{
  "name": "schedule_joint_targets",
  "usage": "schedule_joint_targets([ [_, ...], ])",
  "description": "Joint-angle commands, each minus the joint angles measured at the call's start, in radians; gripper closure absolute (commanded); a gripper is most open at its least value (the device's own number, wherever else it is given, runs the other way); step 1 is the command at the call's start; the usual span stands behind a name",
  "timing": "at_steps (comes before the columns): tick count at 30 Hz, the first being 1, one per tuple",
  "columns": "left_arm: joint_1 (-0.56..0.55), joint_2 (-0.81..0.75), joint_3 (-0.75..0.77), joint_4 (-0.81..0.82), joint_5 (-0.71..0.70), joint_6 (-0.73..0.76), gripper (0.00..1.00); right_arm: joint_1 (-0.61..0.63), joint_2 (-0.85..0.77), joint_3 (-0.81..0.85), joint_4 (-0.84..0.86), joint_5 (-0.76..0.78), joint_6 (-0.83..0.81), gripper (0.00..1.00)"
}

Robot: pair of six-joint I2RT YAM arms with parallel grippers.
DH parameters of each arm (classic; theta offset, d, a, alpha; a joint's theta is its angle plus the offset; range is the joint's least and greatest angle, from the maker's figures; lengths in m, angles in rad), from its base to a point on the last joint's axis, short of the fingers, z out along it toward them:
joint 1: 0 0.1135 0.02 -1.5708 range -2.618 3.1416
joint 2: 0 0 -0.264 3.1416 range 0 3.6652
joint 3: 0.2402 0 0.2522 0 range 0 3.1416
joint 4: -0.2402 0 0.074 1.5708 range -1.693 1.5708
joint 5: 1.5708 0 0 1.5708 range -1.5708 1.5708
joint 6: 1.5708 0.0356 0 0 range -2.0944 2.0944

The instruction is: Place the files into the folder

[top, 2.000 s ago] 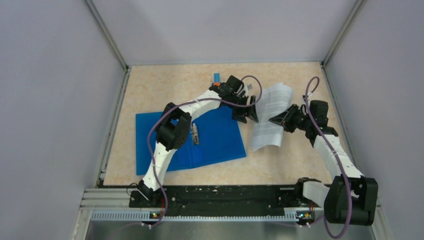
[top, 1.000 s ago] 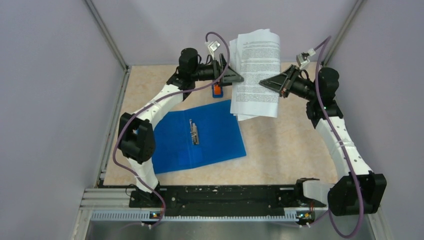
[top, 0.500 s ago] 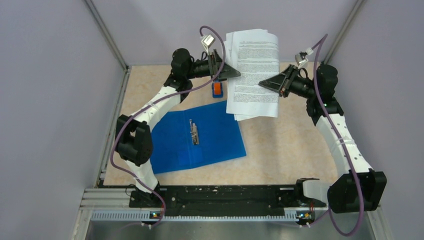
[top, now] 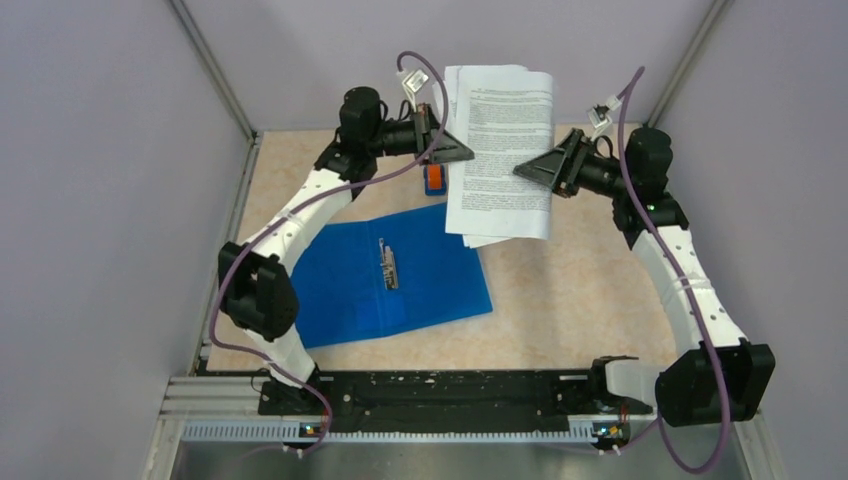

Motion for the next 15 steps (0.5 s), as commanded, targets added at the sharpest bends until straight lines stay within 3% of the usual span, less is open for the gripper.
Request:
schedule_joint_targets([
  [1,-0.004,-0.194,0.097,-0.335,-0.076,0.364,1.0,0.01,-0.048,0.041,0.008,0.065,-0.113,0.29],
  [5,-0.034,-0.308,0.138,-0.511,-0.102,0.567,1.0,0.011,-0.064,0.018,0.155,0.064,-0.109,0.12],
  [11,-0.09,-0.388,0.287,-0.805,-0.111,0.818,1.0,0.01,-0.086,-0.019,0.472,0.0,-0.041,0.04],
  [15,-0.122,-0.419,0.354,-0.881,-0.131,0.885,1.0,0.011,-0.114,-0.075,0.773,-0.052,0.06,0.01],
])
